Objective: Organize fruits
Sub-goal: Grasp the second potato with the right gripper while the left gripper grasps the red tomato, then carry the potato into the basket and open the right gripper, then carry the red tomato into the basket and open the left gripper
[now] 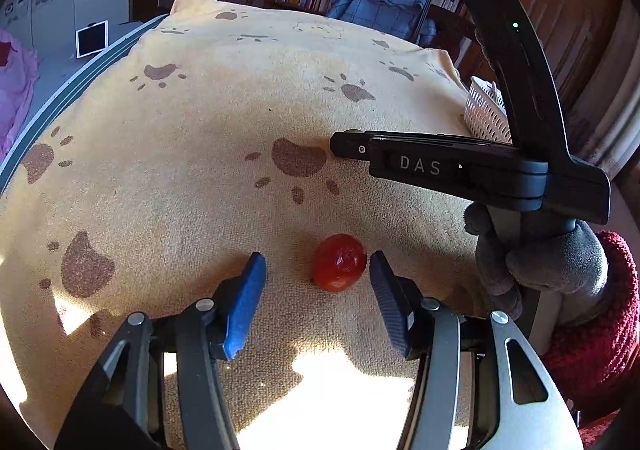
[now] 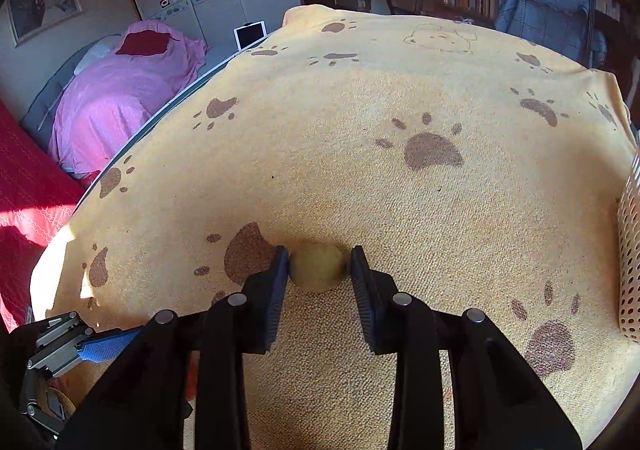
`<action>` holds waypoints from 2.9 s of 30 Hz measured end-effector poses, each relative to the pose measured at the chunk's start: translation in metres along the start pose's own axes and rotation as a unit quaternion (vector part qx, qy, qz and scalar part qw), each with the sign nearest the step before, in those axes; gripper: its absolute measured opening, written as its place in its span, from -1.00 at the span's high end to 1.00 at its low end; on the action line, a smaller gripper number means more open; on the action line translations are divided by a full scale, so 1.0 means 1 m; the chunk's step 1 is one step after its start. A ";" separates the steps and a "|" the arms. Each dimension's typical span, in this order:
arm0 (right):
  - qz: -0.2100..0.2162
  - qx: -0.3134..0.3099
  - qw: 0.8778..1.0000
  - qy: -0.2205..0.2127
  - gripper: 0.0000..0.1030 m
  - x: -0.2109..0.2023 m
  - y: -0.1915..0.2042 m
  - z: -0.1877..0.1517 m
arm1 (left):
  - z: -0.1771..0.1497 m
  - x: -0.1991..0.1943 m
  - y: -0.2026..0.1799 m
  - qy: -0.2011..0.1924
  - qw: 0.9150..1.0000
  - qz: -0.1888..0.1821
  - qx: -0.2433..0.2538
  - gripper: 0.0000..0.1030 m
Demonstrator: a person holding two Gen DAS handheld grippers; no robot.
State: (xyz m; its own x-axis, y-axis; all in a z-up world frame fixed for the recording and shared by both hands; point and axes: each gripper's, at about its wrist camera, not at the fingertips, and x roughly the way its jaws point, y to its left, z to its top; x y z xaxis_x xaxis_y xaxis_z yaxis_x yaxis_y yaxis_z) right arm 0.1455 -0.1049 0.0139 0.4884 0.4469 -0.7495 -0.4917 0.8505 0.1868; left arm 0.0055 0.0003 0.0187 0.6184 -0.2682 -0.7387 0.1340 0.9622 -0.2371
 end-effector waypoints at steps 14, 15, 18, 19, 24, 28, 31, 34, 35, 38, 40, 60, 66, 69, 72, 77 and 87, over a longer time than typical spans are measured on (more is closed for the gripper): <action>0.008 0.009 1.000 -0.023 0.41 -0.009 -0.001 -0.002 | 0.002 0.008 -0.013 0.008 0.999 0.037 0.030 0.33; 0.008 0.010 1.000 -0.025 0.41 -0.010 -0.002 -0.002 | 0.002 0.007 -0.013 0.007 0.999 0.033 0.031 0.37; 0.010 0.017 0.999 -0.032 0.42 -0.016 -0.004 -0.002 | 0.001 0.007 -0.016 0.004 0.999 0.030 0.039 0.41; 0.011 0.020 0.999 -0.035 0.41 -0.018 -0.005 -0.002 | 0.001 0.006 -0.016 0.002 0.999 0.028 0.039 0.42; 0.011 0.033 0.998 -0.053 0.41 -0.030 -0.011 0.000 | 0.001 0.001 -0.015 -0.009 0.999 0.018 0.035 0.47; 0.008 0.049 0.996 -0.073 0.41 -0.044 -0.019 0.002 | 0.002 -0.004 -0.014 -0.020 0.999 0.014 0.033 0.47; 0.003 0.068 0.993 -0.092 0.41 -0.060 -0.030 0.003 | 0.006 -0.009 -0.013 -0.028 0.999 0.016 0.028 0.47; -0.008 0.092 0.989 -0.113 0.41 -0.077 -0.045 0.001 | 0.008 -0.012 -0.014 -0.034 0.999 0.020 0.028 0.47; -0.014 0.100 0.988 -0.121 0.41 -0.084 -0.050 0.000 | 0.008 -0.013 -0.015 -0.036 0.999 0.020 0.028 0.47; -0.035 0.119 0.982 -0.144 0.41 -0.103 -0.067 -0.004 | 0.010 -0.015 -0.018 -0.039 0.999 0.020 0.029 0.47; -0.051 0.134 0.977 -0.157 0.41 -0.116 -0.080 -0.007 | 0.012 -0.016 -0.020 -0.042 0.998 0.020 0.032 0.47; -0.137 0.242 0.943 -0.184 0.32 -0.147 -0.169 -0.035 | 0.024 -0.019 -0.048 -0.055 0.997 0.017 0.060 0.47; -0.157 0.238 0.933 -0.220 0.11 -0.174 -0.168 -0.043 | 0.033 -0.019 -0.055 -0.057 0.996 0.012 0.065 0.47; -0.198 0.231 0.921 -0.242 0.10 -0.189 -0.168 -0.052 | 0.040 -0.019 -0.065 -0.064 0.995 0.009 0.080 0.47; -0.264 0.241 0.895 -0.266 -0.24 -0.202 -0.174 -0.064 | 0.048 -0.017 -0.080 -0.071 0.993 -0.001 0.095 0.47; -0.312 0.275 0.861 -0.292 -0.27 -0.215 -0.190 -0.080 | 0.061 -0.008 -0.107 -0.063 0.991 -0.033 0.117 0.47; -0.331 0.324 0.826 -0.322 -0.49 -0.215 -0.200 -0.102 | 0.106 0.032 -0.168 -0.057 0.985 -0.083 0.140 0.47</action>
State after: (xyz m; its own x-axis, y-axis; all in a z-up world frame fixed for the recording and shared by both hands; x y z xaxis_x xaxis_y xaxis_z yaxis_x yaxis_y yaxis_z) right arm 0.0652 -0.3993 0.0729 0.8802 -0.2971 -0.3700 0.4233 0.8441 0.3290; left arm 0.0850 -0.1646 0.1020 0.6509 -0.4321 -0.6243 0.4400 0.8848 -0.1536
